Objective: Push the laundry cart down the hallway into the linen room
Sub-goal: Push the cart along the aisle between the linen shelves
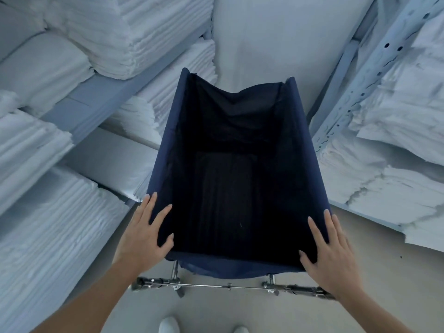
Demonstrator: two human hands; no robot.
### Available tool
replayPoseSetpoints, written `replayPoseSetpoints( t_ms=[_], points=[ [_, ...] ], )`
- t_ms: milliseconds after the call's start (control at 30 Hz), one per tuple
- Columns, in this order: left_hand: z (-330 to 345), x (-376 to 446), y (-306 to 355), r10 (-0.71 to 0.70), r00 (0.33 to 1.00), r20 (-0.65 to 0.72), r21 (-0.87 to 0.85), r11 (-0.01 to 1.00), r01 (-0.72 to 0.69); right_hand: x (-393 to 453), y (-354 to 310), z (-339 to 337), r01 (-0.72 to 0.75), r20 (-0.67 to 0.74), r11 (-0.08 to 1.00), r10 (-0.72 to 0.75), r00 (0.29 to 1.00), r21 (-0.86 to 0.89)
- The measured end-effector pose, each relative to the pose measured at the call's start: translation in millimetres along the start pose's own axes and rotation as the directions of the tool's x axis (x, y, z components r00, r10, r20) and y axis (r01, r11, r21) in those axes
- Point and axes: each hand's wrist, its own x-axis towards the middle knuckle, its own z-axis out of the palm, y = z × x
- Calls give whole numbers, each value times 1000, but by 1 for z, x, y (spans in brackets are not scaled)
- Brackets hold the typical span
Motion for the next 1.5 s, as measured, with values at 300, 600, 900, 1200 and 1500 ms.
replayPoseSetpoints(
  t_ms=[300, 600, 900, 1200, 1500],
  points=[
    [-20, 72, -59, 120, 992, 34, 17, 993, -121, 27, -64, 0, -139, -3, 990, 139, 990, 23],
    [-36, 131, -95, 191, 980, 50, -8, 982, -191, 54, -107, -2, -227, -18, 973, 228, 974, 28],
    [-36, 210, -106, 252, 967, 45, 6, 968, -253, 110, -111, 0, -279, -17, 958, 280, 960, 68],
    [-31, 313, -108, 310, 950, 35, 8, 951, -311, 192, -99, 0, -299, -23, 950, 302, 953, 94],
    [-34, 397, -103, 301, 953, 42, -48, 953, -299, 268, -85, -5, -323, -7, 943, 325, 946, 80]
  ],
)
